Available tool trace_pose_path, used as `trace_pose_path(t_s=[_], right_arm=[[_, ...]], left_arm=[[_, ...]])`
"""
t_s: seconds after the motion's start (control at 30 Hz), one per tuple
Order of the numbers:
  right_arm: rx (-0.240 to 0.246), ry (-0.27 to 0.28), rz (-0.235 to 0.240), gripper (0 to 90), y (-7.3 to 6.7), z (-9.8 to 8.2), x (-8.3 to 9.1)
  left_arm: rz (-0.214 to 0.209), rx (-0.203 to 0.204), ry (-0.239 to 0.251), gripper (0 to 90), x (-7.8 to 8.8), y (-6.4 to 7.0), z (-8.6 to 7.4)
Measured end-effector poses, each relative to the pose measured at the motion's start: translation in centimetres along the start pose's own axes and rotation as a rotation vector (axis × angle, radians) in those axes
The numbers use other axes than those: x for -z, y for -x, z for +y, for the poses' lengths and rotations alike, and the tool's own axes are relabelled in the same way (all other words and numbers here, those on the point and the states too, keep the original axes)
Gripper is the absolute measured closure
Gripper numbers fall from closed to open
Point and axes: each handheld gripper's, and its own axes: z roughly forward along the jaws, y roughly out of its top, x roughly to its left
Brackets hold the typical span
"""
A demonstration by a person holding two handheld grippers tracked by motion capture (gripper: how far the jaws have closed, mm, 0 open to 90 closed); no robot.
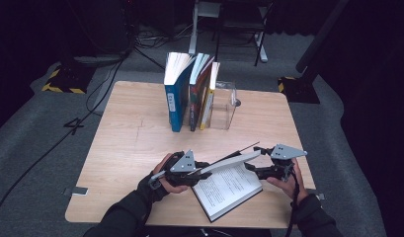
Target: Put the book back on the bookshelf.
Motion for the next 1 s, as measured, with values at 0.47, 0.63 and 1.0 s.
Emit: trace_pose_path(t_s=[0.47, 0.63, 1.0], right_arm=[[0.065, 0.04, 0.11, 44.9, -0.6, 1.6, -0.4], [0.097, 0.027, 0.128, 54.6, -1.3, 1.8, -0.6], [0.151, 0.006, 0.223, 62.4, -3.1, 2.3, -1.7]], left_arm=[[0.072, 0.055, -0.067, 53.5, 1.2, -1.4, -0.4], [0.132, 0.059, -0.089, 48.7, 1.9, -1.9, -0.6], [0.181, 0.075, -0.14, 43.3, 1.8, -2.4, -0.3]])
